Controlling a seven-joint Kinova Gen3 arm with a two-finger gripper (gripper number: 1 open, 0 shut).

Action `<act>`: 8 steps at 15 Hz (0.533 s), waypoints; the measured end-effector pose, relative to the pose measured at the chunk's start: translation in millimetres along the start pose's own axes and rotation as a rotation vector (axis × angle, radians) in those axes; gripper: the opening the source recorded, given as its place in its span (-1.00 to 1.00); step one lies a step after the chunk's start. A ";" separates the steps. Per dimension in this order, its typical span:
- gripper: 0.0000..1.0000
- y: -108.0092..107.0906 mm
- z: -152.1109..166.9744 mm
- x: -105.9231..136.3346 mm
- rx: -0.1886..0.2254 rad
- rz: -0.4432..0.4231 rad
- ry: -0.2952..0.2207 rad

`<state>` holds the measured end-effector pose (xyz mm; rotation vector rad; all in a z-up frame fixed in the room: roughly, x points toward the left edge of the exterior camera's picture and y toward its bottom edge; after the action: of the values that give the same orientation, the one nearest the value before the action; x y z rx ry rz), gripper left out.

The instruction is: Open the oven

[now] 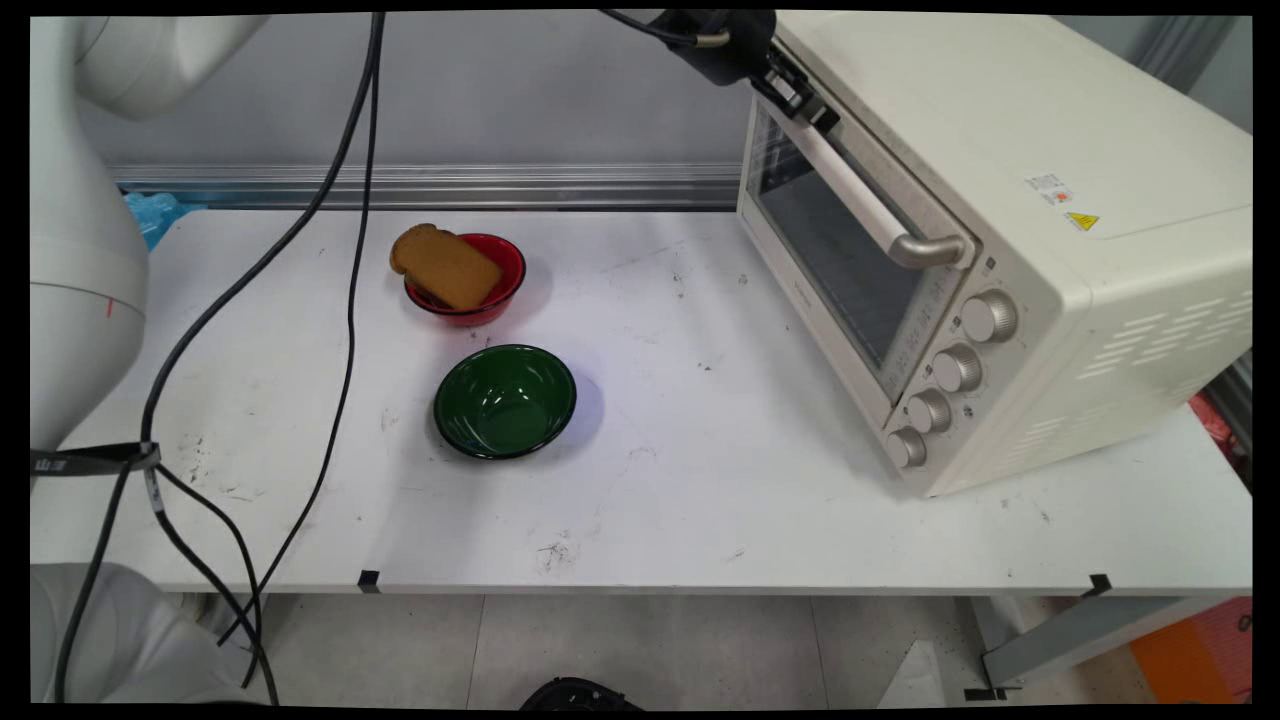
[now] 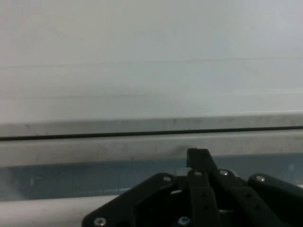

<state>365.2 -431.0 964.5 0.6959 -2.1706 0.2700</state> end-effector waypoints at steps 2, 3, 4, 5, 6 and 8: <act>-1.00 0.1 0.8 -2.2 -0.002 0.001 -0.004; -1.00 0.3 0.6 -3.6 -0.003 0.002 -0.006; -1.00 0.4 0.2 -4.9 -0.003 0.002 -0.008; -1.00 0.6 -0.3 -5.8 -0.004 0.003 -0.009; -1.00 0.9 -1.1 -7.0 -0.005 0.003 -0.011; -1.00 1.8 -5.3 -11.6 -0.007 0.003 -0.016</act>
<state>373.5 -422.9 959.1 0.6934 -2.1868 0.2585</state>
